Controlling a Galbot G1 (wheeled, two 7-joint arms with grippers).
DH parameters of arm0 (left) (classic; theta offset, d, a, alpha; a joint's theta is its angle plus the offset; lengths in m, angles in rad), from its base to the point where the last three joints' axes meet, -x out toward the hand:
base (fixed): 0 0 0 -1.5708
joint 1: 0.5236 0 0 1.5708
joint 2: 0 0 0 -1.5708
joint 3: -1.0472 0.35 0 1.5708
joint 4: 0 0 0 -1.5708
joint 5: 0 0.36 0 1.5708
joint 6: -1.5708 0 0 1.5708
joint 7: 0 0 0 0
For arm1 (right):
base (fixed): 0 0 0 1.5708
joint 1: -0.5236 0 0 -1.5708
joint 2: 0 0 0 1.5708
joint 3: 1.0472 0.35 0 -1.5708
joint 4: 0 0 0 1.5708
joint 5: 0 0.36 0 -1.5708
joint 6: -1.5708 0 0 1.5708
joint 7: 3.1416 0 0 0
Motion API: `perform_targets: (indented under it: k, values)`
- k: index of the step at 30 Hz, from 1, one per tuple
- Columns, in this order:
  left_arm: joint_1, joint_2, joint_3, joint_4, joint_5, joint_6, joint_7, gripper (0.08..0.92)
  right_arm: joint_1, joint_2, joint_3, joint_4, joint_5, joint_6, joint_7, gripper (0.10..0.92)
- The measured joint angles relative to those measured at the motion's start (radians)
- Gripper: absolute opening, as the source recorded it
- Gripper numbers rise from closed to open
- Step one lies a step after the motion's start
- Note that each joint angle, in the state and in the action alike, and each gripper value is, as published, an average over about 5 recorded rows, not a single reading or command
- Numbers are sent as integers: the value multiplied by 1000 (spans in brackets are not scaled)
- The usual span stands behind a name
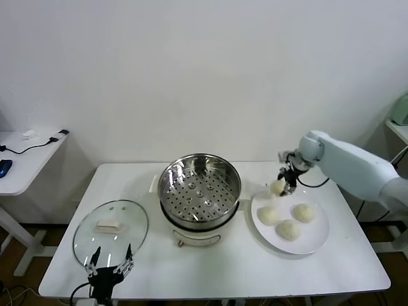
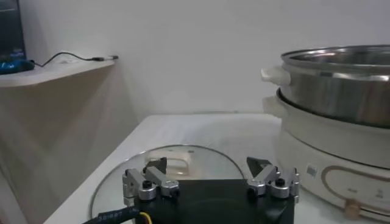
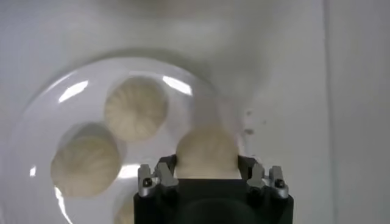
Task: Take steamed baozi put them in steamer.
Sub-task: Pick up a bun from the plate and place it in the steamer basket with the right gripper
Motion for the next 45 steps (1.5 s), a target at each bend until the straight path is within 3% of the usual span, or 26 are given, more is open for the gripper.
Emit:
perform_targets:
  k: [8,16,30,45]
  values:
    - [14,0,20,-11,11,-2,-2,823,186,120,-86,163,34,175,-15,670]
    - [24,1,32,-13,19,-10,-5,823,202,237,-115,196,-98,429,6,670]
    - [18,2,34,-3,21,-12,-7,823,39,355,-43,31,-423,694,81,670]
    - [7,7,32,10,16,-15,-10,823,-54,446,-2,-149,-520,772,117,701]
